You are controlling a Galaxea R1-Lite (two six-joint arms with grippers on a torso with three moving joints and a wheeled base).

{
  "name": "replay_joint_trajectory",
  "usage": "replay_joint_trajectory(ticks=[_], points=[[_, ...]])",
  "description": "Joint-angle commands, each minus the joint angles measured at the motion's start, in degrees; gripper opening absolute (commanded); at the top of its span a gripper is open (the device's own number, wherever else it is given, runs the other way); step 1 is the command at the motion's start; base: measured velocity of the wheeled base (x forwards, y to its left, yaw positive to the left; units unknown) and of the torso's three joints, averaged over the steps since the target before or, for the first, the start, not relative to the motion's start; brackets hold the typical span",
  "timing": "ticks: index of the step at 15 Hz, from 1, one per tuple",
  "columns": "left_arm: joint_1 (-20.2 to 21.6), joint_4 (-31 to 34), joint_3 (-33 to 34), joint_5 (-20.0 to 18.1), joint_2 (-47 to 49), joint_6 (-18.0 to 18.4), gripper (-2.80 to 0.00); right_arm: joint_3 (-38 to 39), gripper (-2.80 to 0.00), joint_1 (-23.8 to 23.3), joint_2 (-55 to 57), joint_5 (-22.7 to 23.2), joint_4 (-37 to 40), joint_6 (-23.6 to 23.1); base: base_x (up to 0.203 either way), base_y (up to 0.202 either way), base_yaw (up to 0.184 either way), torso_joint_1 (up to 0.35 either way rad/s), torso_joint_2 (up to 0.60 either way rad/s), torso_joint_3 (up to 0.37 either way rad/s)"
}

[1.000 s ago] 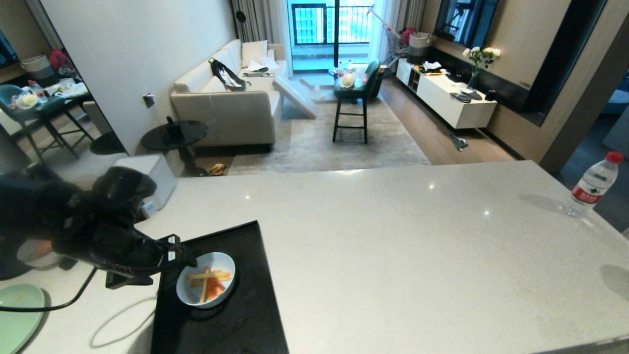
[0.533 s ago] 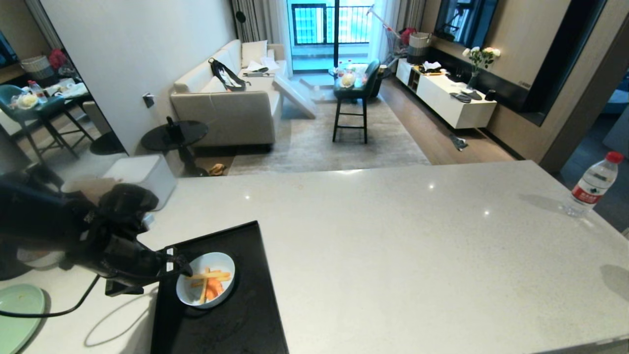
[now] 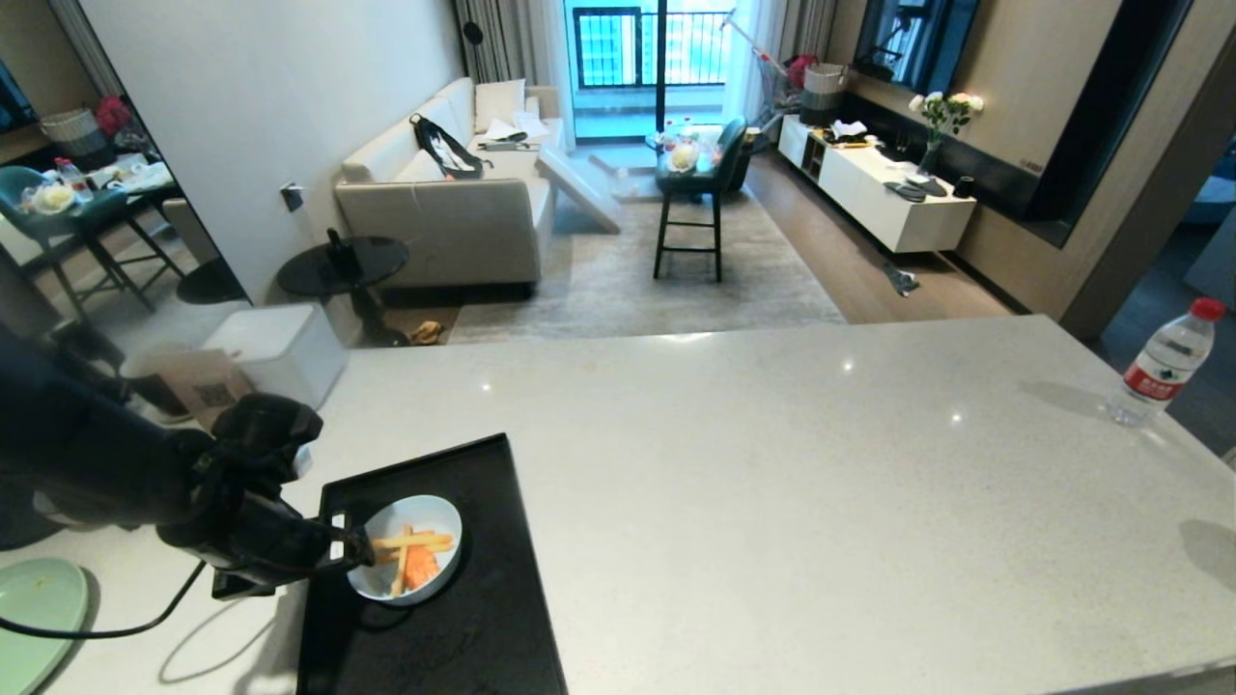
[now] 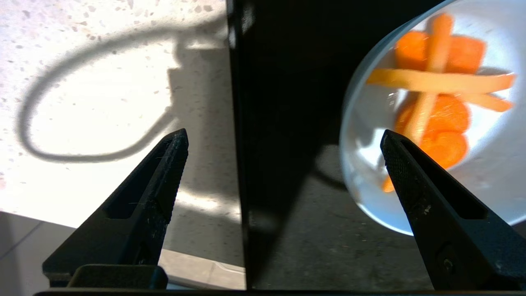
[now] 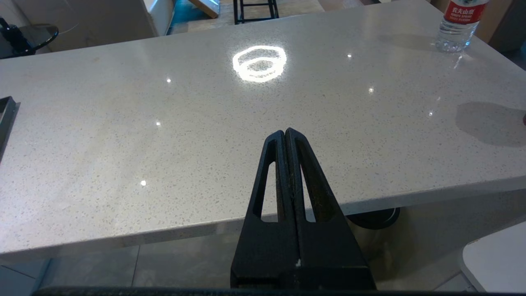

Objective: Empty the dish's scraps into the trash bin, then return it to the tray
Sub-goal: Pick up the bowl with leftover food

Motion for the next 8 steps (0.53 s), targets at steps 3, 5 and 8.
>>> replay_joint_trajectory(ticks=[3, 5, 8], points=[[0.29, -0.14, 0.06, 0.73, 1.06, 0.68, 0.0, -0.05, -2.8, 0.01, -0.02, -0.02, -0.05, 0.05, 0.0, 0.0, 0.0, 0.0, 0.0, 0.0], [0.03, -0.14, 0.09, 0.65, 1.06, 0.68, 0.0, 0.01, -2.8, 0.01, -0.02, -0.02, -0.05, 0.05, 0.0, 0.0, 0.0, 0.0, 0.0, 0.0], [-0.81, -0.14, 0.15, 0.36, 1.46, 0.68, 0.0, 0.02, -2.8, 0.01, -0.02, -0.03, -0.05, 0.05, 0.0, 0.0, 0.0, 0.0, 0.0, 0.0]])
